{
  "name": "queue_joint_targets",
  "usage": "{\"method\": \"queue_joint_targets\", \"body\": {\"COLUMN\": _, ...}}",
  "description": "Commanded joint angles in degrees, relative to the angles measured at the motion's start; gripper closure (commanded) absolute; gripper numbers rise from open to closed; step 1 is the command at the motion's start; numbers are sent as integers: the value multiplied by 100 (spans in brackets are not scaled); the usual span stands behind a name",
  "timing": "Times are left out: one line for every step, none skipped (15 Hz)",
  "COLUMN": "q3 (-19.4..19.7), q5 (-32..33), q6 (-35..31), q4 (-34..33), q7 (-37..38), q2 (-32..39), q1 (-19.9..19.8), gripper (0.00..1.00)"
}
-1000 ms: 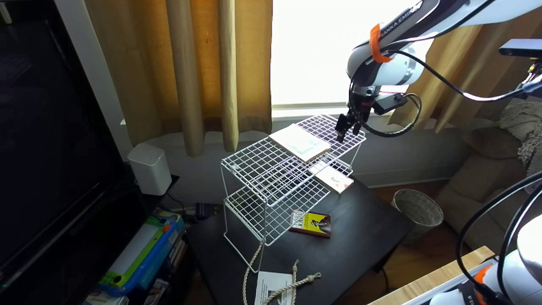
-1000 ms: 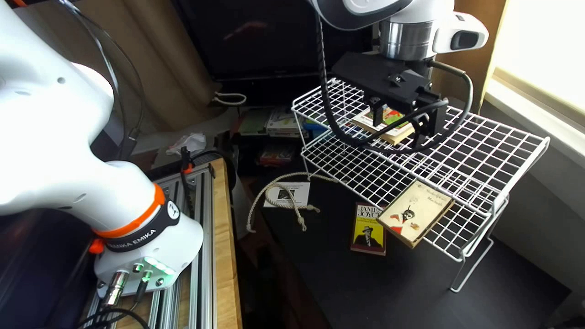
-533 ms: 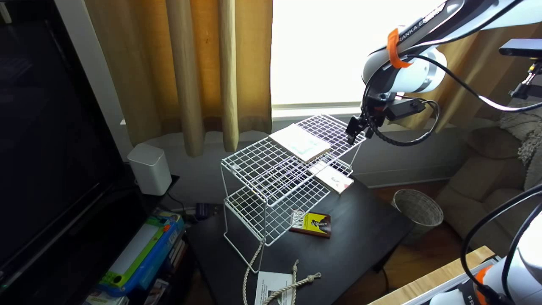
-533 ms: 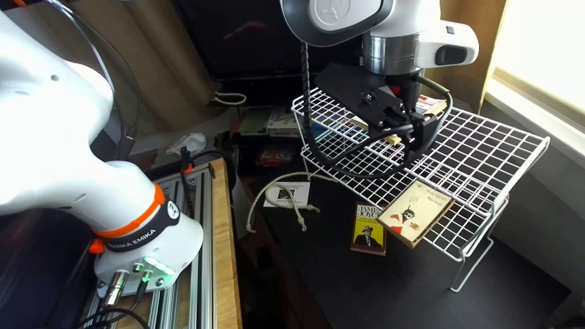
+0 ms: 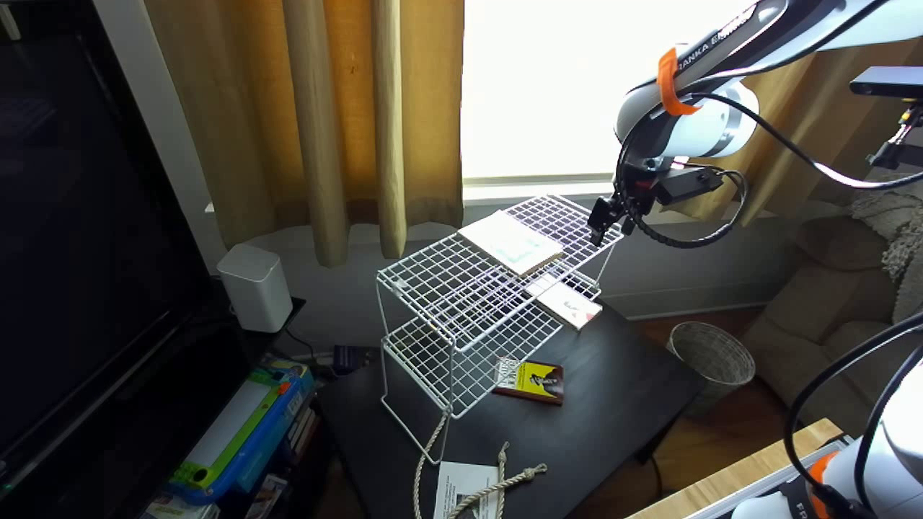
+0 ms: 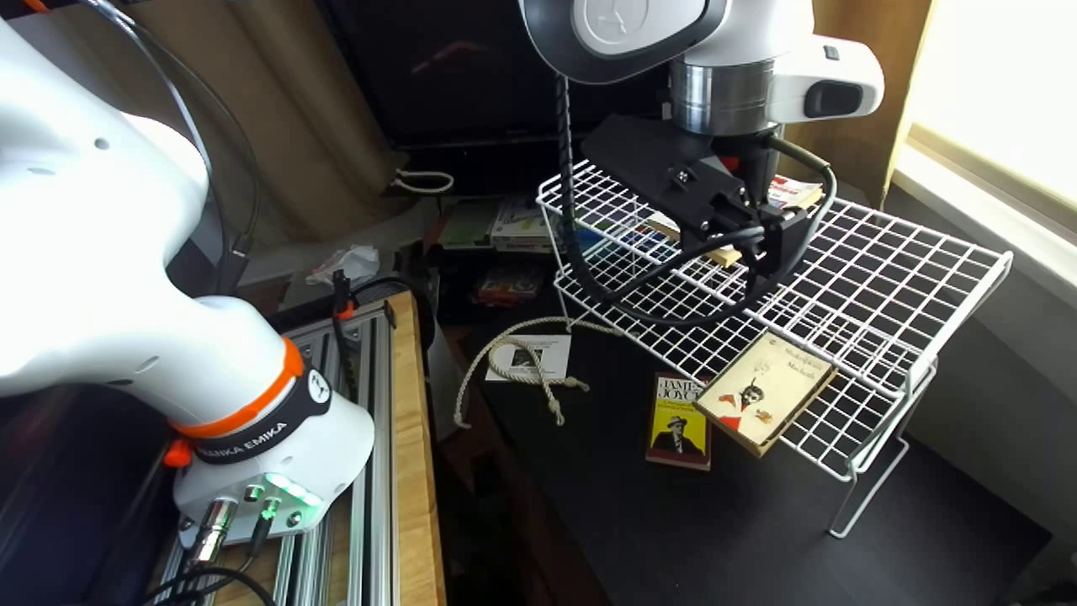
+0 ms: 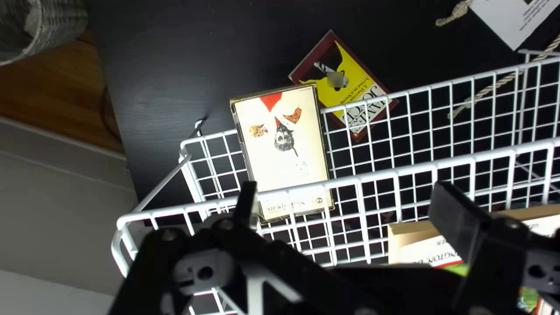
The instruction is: Move the book on the top rack to the left, remove the book on the bottom rack and put it on the right side of the book on the top rack
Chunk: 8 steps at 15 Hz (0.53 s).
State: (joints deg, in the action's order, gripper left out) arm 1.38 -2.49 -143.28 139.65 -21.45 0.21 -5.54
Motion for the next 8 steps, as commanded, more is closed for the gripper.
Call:
{"method": "queue_joint_targets", "body": {"q3": 109, "q5": -272, "q6": 45, "q4": -1, "q7": -178, "q2": 68, "q1": 41, "gripper": 0}}
{"method": "queue_joint_targets", "body": {"q3": 154, "q5": -516, "q6": -14, "q4": 39, "q7": -307, "q2": 148, "q1": -4, "gripper": 0}}
{"method": "queue_joint_targets", "body": {"q3": 199, "q5": -948, "q6": -43, "q4": 96, "q7": -589, "q2": 203, "q1": -54, "gripper": 0}}
{"method": "queue_joint_targets", "body": {"q3": 226, "q5": -1288, "q6": -5, "q4": 131, "q7": -849, "q2": 248, "q1": -95, "gripper": 0}}
{"method": "queue_joint_targets", "body": {"q3": 267, "q5": -1632, "q6": -20, "q4": 184, "q7": -1158, "q2": 306, "q1": -165, "gripper": 0}}
{"method": "queue_joint_targets", "body": {"q3": 291, "q5": -2114, "q6": 9, "q4": 234, "q7": -1652, "q2": 348, "q1": -255, "gripper": 0}}
{"method": "queue_joint_targets", "body": {"q3": 312, "q5": -2530, "q6": 44, "q4": 259, "q7": -2039, "q2": 428, "q1": -358, "gripper": 0}}
{"method": "queue_joint_targets", "body": {"q3": 334, "q5": -2998, "q6": 105, "q4": 286, "q7": -2491, "q2": 501, "q1": -476, "gripper": 0}}
